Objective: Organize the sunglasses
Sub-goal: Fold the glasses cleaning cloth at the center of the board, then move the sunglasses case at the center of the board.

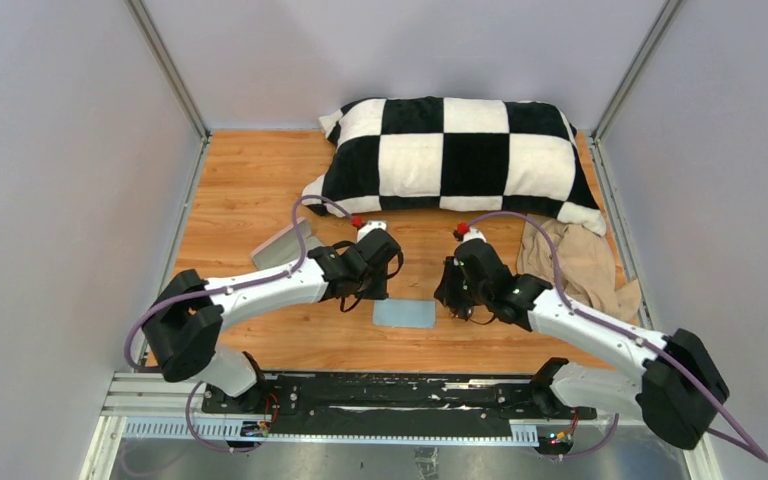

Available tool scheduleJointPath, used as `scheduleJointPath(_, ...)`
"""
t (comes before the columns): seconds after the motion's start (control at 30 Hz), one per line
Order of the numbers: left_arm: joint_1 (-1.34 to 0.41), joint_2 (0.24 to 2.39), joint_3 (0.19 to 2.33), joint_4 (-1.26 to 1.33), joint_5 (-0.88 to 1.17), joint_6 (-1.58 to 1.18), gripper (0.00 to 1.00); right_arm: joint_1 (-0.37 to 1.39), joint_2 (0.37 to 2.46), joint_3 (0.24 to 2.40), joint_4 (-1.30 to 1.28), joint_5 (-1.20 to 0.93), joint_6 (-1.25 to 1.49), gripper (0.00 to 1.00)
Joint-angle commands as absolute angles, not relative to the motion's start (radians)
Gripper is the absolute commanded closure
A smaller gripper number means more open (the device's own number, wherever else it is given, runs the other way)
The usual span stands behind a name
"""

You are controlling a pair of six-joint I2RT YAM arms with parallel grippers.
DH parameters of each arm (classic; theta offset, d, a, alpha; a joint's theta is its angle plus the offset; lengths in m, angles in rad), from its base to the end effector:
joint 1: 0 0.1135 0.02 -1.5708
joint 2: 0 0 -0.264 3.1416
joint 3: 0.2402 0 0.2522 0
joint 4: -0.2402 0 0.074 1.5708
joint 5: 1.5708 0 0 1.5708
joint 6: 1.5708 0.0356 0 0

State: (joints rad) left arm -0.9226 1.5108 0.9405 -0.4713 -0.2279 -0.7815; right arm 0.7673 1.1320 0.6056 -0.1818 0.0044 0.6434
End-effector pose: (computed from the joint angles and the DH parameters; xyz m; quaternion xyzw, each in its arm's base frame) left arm 0.1861 -0.2324 0.2015 0.0379 0.9586 -0.1233 0.2537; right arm 0.1678 0.1617 0.2100 -0.0553 0.9067 0.2695 0.3196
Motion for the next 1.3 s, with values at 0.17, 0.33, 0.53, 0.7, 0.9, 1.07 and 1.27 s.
scheduleJointPath(0.17, -0.852, 1.307, 0.978, -0.56, -0.349, -0.703, 0.68, 0.773, 0.937, 0.609, -0.273, 0.17, 0.582, 0.86)
scheduleJointPath(0.33, -0.727, 1.209, 0.919, -0.576, -0.336, -0.688, 0.62, 0.772, 0.929, 0.56, -0.273, 0.143, 0.598, 0.8)
scheduleJointPath(0.53, -0.572, 1.171, 0.879, -0.577, -0.309, -0.643, 0.6, 0.772, 0.959, 0.556, -0.244, 0.122, 0.603, 0.77)
scheduleJointPath(0.7, -0.518, 1.242, 0.903, -0.566, -0.389, -0.62, 0.55, 0.772, 1.005, 0.602, -0.248, 0.086, 0.563, 0.76)
scheduleJointPath(0.9, -0.437, 1.428, 0.972, -0.5, -0.347, -0.589, 0.53, 0.772, 1.003, 0.612, -0.26, 0.086, 0.551, 0.75)
scheduleJointPath(1.07, -0.403, 1.557, 0.974, -0.404, -0.295, -0.603, 0.53, 0.772, 0.981, 0.596, -0.27, 0.08, 0.563, 0.75)
scheduleJointPath(1.27, -0.391, 1.647, 0.961, -0.31, -0.272, -0.573, 0.53, 0.773, 0.946, 0.577, -0.295, 0.087, 0.571, 0.75)
